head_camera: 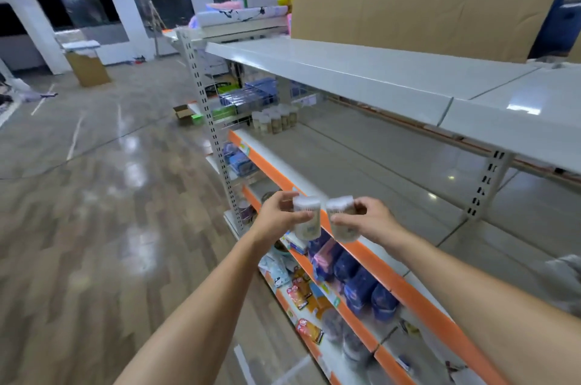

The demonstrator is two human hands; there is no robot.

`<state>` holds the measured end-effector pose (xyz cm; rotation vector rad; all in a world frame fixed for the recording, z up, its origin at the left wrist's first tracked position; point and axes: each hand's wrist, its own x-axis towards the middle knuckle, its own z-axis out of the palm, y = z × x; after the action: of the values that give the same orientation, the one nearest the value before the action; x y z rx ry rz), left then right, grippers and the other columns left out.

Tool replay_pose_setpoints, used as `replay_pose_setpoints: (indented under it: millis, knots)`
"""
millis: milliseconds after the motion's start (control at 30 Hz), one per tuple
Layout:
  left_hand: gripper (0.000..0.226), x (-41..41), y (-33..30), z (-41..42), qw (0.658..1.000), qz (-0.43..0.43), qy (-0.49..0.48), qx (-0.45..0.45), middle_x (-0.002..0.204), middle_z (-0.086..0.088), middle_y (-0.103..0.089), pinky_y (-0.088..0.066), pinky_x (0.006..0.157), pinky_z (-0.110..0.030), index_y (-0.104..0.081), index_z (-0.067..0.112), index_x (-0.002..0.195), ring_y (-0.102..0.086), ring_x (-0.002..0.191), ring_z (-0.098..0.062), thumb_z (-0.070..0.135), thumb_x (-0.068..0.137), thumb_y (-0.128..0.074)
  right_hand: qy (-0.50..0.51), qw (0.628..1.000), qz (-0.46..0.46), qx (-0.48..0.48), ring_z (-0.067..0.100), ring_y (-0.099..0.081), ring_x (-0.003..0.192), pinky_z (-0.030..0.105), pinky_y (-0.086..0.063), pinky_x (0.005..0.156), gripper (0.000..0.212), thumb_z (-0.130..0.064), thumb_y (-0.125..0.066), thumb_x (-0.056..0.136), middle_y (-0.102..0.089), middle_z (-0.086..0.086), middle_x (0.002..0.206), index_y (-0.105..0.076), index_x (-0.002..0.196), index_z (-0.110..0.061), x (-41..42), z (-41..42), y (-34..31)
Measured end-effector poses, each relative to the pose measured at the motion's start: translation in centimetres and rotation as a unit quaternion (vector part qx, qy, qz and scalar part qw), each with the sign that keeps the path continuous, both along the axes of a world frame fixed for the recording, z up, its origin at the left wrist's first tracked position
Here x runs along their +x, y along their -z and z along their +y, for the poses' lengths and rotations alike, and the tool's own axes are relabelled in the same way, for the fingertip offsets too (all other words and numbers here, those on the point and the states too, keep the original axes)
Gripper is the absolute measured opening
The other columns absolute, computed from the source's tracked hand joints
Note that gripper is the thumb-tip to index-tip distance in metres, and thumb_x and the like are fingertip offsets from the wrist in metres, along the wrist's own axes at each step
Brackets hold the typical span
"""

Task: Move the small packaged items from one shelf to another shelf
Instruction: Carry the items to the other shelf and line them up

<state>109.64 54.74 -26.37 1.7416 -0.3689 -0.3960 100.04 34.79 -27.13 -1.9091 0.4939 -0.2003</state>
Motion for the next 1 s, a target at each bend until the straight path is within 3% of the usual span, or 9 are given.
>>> replay_pose_setpoints:
  millis: [200, 300, 467, 700, 833, 1000]
  knots:
    - [0.062, 4.5, 0.8, 2.5, 0.999, 0.003, -0.039, 0.011, 0.118, -0.011, -0.066, -0.056, 0.082, -0.030, -0.053, 0.007, 0.129, -0.066, 0.104, -0.021, 0.005, 0.075, -0.084, -0.034, 0.999, 0.001, -0.023, 0.008, -0.062, 0.076, 0.024, -0.049, 0.064, 0.033, -0.029, -0.089, 0.067, -0.069, -0.007, 0.085, -0.067, 0.089, -0.020, 6.4, 1.4, 0.3]
    - [0.063, 7.5, 1.1, 3.5, 0.998, 0.004, -0.065, 0.018, 0.120, -0.013, -0.064, -0.055, 0.091, -0.038, -0.053, 0.006, 0.130, -0.064, 0.109, -0.025, 0.006, 0.075, -0.084, -0.047, 0.998, 0.009, -0.030, 0.011, -0.064, 0.081, 0.030, -0.053, 0.073, 0.034, -0.031, -0.089, 0.067, -0.069, -0.005, 0.087, -0.067, 0.090, -0.020, 10.2, 2.1, 0.6]
    - [0.063, 13.4, 1.0, 5.2, 0.996, -0.009, -0.083, 0.035, 0.117, -0.007, -0.064, -0.054, 0.074, -0.023, -0.054, 0.011, 0.127, -0.065, 0.102, -0.018, 0.011, 0.073, -0.086, -0.067, 0.997, 0.019, -0.029, 0.018, -0.068, 0.088, 0.040, -0.056, 0.083, 0.039, -0.035, -0.089, 0.065, -0.072, -0.001, 0.091, -0.068, 0.092, -0.018, 16.8, 3.3, 0.8]
    - [0.057, 22.7, 0.9, 5.9, 0.994, -0.003, -0.094, 0.049, 0.111, -0.004, -0.066, -0.057, 0.075, -0.029, -0.056, 0.013, 0.122, -0.066, 0.093, -0.015, 0.009, 0.074, -0.086, -0.073, 0.997, 0.022, -0.031, 0.019, -0.068, 0.091, 0.039, -0.057, 0.085, 0.044, -0.039, -0.089, 0.063, -0.072, -0.001, 0.094, -0.069, 0.097, -0.019, 26.0, 4.2, 0.9]
    - [0.057, 26.9, 0.4, 6.0, 0.994, -0.013, -0.097, 0.053, 0.109, -0.003, -0.062, -0.056, 0.073, -0.021, -0.054, 0.011, 0.125, -0.063, 0.091, -0.011, 0.009, 0.076, -0.084, -0.074, 0.997, 0.009, -0.033, 0.012, -0.067, 0.085, 0.028, -0.053, 0.072, 0.044, -0.040, -0.088, 0.064, -0.072, -0.005, 0.092, -0.070, 0.098, -0.020, 30.2, 4.3, 0.4]
    - [0.055, 31.3, 0.4, 6.5, 0.994, -0.013, -0.097, 0.046, 0.103, 0.004, -0.061, -0.053, 0.065, -0.013, -0.054, 0.014, 0.122, -0.063, 0.084, -0.002, 0.010, 0.076, -0.084, -0.074, 0.997, 0.013, -0.034, 0.011, -0.067, 0.085, 0.027, -0.050, 0.068, 0.043, -0.041, -0.086, 0.066, -0.071, -0.006, 0.093, -0.069, 0.101, -0.021, 34.5, 5.3, 0.1]
